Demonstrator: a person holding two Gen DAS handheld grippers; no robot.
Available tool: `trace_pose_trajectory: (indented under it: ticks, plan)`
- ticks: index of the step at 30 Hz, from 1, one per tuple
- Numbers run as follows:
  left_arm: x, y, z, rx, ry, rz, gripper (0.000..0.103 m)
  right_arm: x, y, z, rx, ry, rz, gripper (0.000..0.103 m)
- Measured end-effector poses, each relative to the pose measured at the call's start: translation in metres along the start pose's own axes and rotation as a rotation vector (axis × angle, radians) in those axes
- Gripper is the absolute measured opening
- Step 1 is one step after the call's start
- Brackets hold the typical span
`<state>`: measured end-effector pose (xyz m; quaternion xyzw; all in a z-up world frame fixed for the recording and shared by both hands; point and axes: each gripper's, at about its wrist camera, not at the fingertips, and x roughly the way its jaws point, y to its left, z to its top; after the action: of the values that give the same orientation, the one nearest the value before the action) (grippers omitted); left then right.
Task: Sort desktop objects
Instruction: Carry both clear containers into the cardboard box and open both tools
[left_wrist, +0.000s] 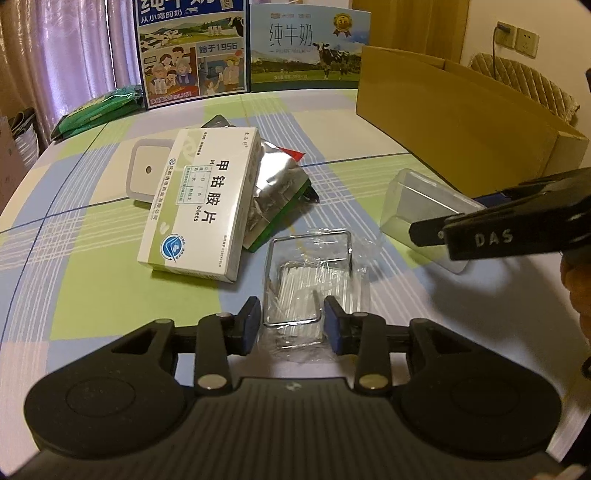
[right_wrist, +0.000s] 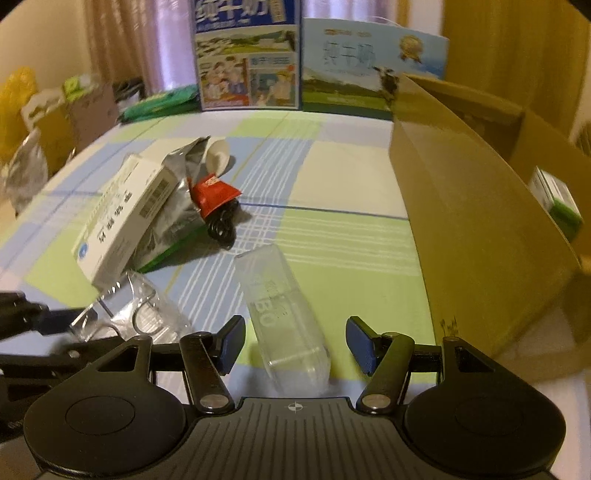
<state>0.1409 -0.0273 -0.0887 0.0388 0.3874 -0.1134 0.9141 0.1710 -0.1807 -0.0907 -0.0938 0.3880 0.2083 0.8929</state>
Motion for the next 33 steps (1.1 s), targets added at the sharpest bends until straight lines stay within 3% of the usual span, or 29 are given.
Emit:
trace_pose_trajectory:
  ticks: [6,8,10,11,23,33]
  plan:
    - [0.000,0.001,0.000,-0.011,0.005,-0.003,0.033,0.005,0.006,0.000,-0.051,0.003,-0.001,0.051]
    - [0.001,0.002,0.001,-0.020,0.011,-0.017,0.028,0.006,0.007,0.001,-0.056,0.004,-0.004,0.048]
    - [0.001,0.002,0.001,-0.022,0.015,-0.017,0.028,0.008,0.006,0.001,-0.052,0.010,-0.002,0.031]
    - [0.000,0.001,0.001,-0.022,0.014,-0.016,0.027,0.008,0.006,0.001,-0.047,0.011,-0.001,0.028]
    - [-0.019,-0.008,0.001,0.020,-0.011,-0.017,0.026,-0.024,0.010,-0.007,-0.009,-0.051,0.008,0.028]
    - [-0.053,-0.021,0.010,0.008,-0.060,-0.027,0.026,-0.087,0.002,-0.008,0.066,-0.161,0.004,0.028]
